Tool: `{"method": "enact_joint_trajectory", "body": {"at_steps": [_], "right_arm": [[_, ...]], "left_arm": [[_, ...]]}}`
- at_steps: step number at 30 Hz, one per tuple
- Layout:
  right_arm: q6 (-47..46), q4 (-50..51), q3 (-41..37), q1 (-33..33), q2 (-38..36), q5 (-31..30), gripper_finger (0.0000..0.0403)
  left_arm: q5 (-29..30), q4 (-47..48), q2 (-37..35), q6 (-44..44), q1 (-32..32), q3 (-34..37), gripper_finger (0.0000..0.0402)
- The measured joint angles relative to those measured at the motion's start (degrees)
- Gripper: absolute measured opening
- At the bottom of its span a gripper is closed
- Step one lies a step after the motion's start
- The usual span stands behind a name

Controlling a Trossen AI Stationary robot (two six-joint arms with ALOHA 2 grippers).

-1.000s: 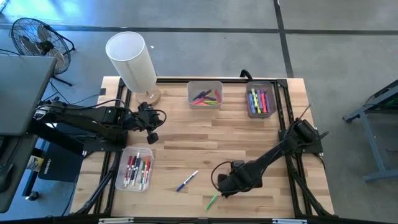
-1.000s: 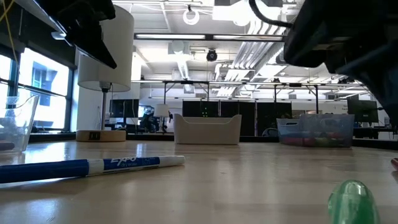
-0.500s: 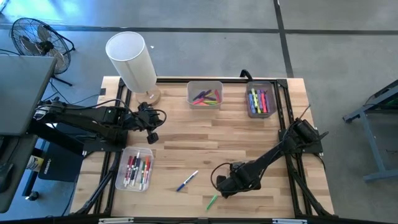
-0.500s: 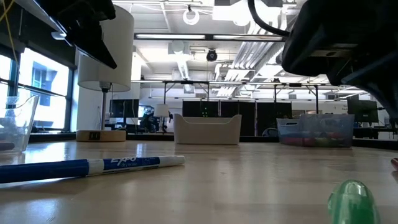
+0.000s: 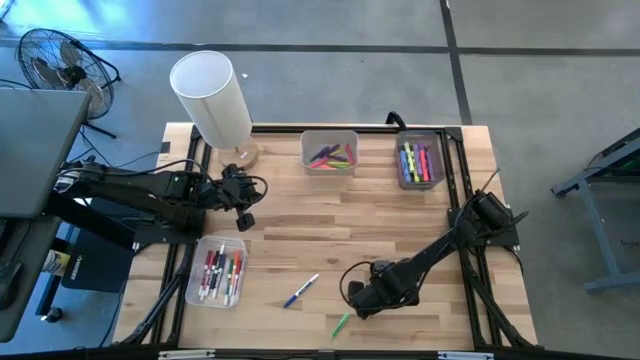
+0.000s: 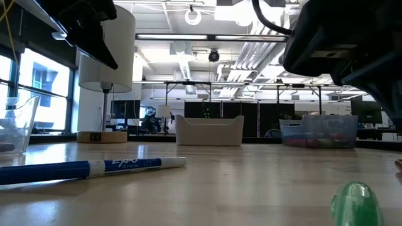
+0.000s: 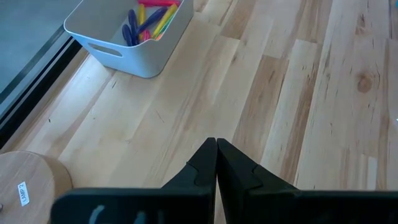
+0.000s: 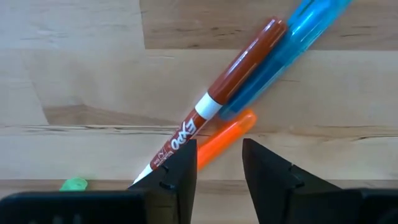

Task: Pick & Place Markers
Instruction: Put the orange pen into the white bin

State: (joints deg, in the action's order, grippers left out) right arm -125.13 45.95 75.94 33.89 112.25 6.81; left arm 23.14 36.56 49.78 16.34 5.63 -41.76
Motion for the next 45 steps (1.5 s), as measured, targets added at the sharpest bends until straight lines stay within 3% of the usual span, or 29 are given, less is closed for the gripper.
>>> {"method": "enact_joint_trajectory", "body": {"at_steps": [17, 28, 36, 45], "right_arm": [[-0.59, -2.56, 0.15, 0.08, 3.06, 1.26, 0.0114], [1.41, -2.50, 0.15, 1.42, 3.15, -0.22, 0.0022], [2.39, -2.56, 0.13, 1.40, 2.83, 0.05, 0.0032], [4.55, -2.84, 0.02, 1.46, -0.08, -3.80, 0.0026]], "left_arm": [[-1.29, 0.04, 0.00, 0.02, 0.00, 0.00, 0.0006], [-1.29, 0.04, 0.00, 0.01, 0.00, 0.00, 0.0006], [-1.27, 0.04, 0.00, 0.00, 0.00, 0.00, 0.0006], [-1.09, 0.05, 0.00, 0.00, 0.00, 0.00, 0.0006]]}}
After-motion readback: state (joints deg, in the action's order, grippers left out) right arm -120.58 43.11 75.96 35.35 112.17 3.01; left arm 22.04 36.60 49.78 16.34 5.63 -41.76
